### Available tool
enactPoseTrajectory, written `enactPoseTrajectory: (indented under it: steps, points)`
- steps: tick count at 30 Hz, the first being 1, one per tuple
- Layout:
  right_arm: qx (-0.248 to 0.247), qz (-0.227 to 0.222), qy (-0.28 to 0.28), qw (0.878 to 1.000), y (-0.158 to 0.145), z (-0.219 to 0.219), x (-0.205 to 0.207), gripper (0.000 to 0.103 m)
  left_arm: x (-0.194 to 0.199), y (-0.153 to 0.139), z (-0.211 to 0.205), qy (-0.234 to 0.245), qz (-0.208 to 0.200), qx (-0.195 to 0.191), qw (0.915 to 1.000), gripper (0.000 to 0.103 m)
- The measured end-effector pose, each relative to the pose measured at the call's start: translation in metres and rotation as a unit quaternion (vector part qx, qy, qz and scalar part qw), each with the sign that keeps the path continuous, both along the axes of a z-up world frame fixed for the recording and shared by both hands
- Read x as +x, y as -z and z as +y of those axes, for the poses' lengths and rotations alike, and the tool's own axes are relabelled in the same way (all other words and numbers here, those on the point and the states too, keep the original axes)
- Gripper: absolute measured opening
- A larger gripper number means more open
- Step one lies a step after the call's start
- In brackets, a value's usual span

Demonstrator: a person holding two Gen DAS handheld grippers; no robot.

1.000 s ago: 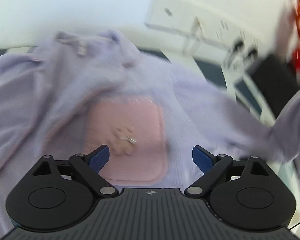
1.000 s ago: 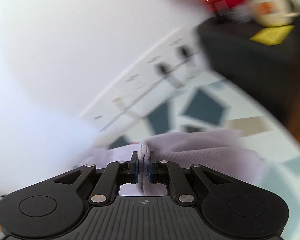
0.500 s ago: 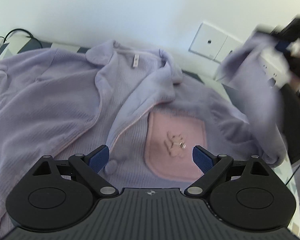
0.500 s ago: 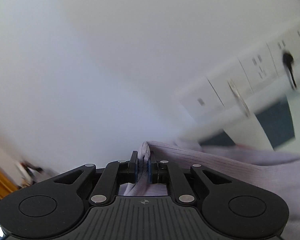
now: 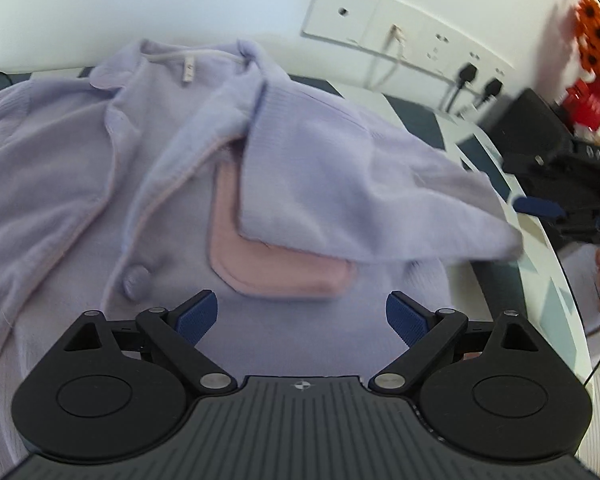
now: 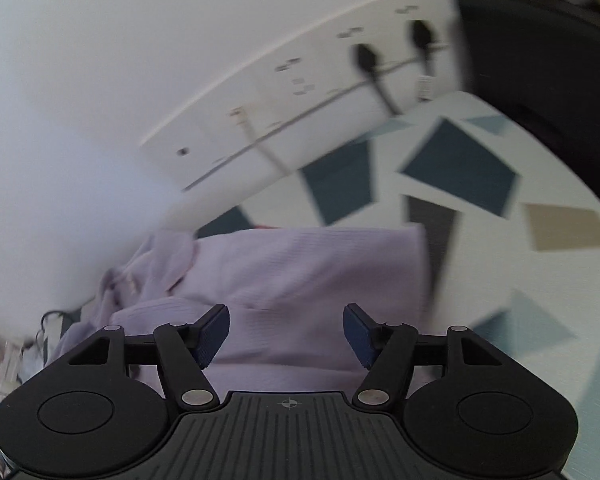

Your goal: Fold clothes

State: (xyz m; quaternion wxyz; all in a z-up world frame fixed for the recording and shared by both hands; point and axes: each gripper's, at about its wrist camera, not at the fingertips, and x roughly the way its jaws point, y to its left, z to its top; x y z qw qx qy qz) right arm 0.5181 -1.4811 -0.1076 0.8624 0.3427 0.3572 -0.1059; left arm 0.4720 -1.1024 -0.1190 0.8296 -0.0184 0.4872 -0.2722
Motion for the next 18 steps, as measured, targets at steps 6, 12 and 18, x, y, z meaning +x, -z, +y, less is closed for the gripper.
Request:
enactPoseTrajectory:
  steps: [6,12,18]
  points:
    - [0.032,0.022,0.025,0.999,0.025,-0.037,-0.063,0.06,-0.024,-0.01,0.001,-0.038,0.017,-0.007,0.9991,0.094]
    - [0.042,0.03,-0.016,0.999,0.044,-0.037,-0.077,0.059,-0.062,-0.023,0.022,-0.116,0.017,-0.015,0.993,0.095]
    - [0.027,0.011,-0.037,0.999,0.022,-0.027,-0.092,0.062,-0.107,-0.029,0.059,-0.19,0.026,-0.036,0.9808,0.095]
